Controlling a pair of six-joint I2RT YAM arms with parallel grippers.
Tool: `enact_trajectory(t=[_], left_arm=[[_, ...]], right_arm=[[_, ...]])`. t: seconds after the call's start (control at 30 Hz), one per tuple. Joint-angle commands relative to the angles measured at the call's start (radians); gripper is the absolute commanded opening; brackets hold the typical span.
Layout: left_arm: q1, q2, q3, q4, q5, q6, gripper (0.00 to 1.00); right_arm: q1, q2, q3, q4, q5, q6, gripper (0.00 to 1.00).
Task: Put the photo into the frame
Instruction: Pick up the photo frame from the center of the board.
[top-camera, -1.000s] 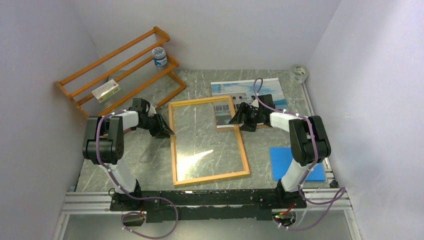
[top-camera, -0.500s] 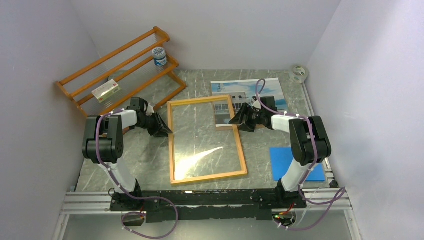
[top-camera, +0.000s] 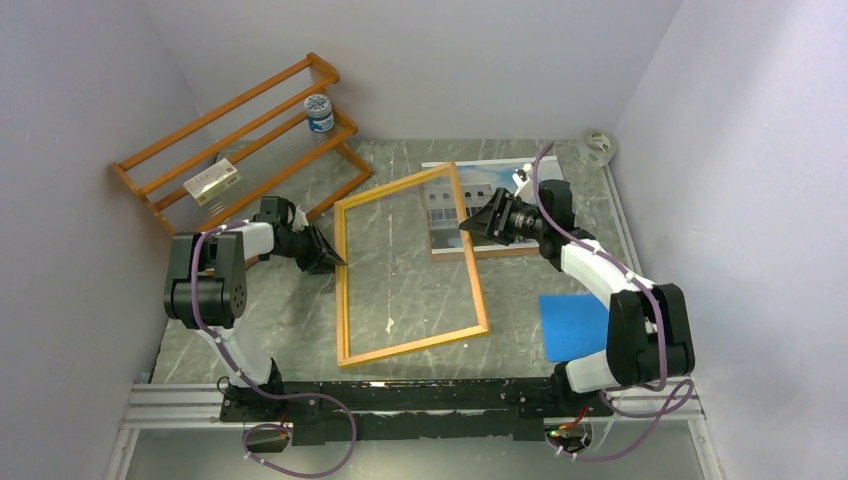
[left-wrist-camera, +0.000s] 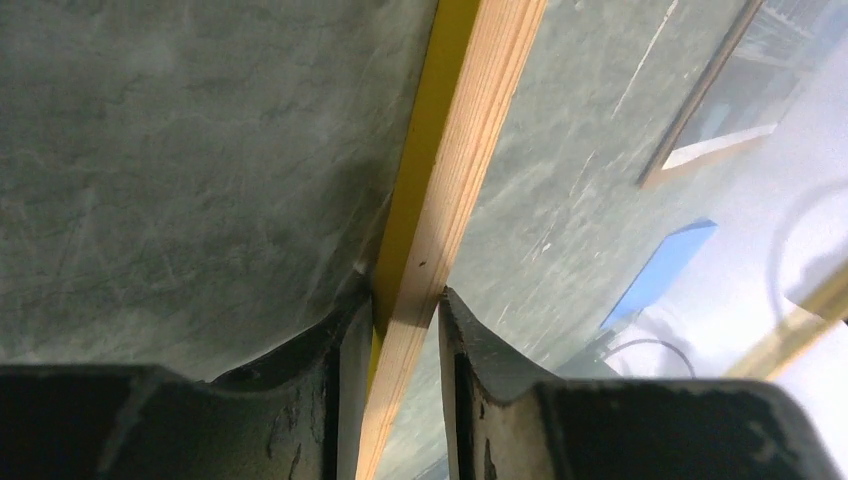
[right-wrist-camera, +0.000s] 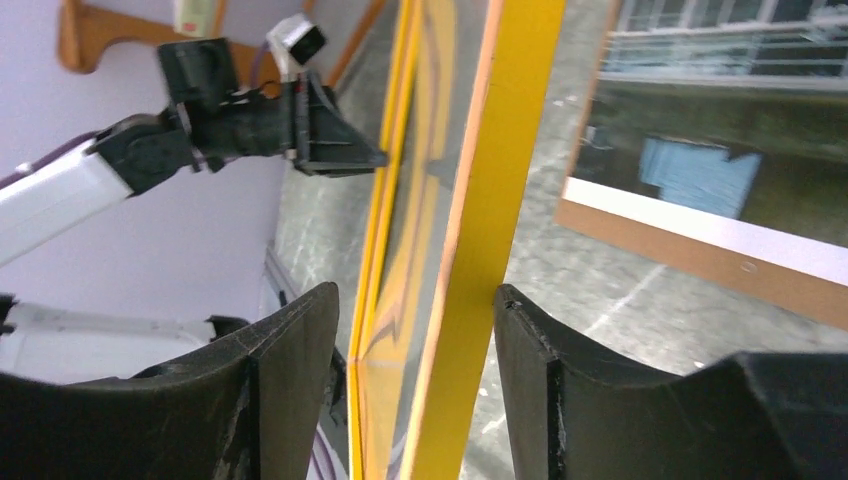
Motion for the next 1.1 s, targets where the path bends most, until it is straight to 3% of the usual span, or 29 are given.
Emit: enact_trajectory(t=[0.0,0.37,0.6,0.9,1.07], left_arm=[[-0.091,0.03,-0.022,0.058,0.09,-0.045,0.35],[-0.104,0.04,-0.01,0.055,0.067,-0.044,0.31],[-0.104,0.035,0.001,0.018,0.034,-0.023,0.16],[-0.104,0.04,0.009,0.012,0.035,-0.023,0.15],[-0.104,0.033,-0.004,0.045,0.053,-0.038,0.18]], right_arm=[[0.078,-0.06,0.039,0.018,-0.208,0.068,0.57],[0.125,-0.103,0.017,0.087,-0.138,0.083,0.59],[0.121,-0.085,-0.06,0.059,0.008,0.06,0.58],[0.12,-0.05,-0.079,0.296,-0.176,0.224,0.64],[0.125,-0.004,-0.108,0.535,-0.281,0.411,0.49]])
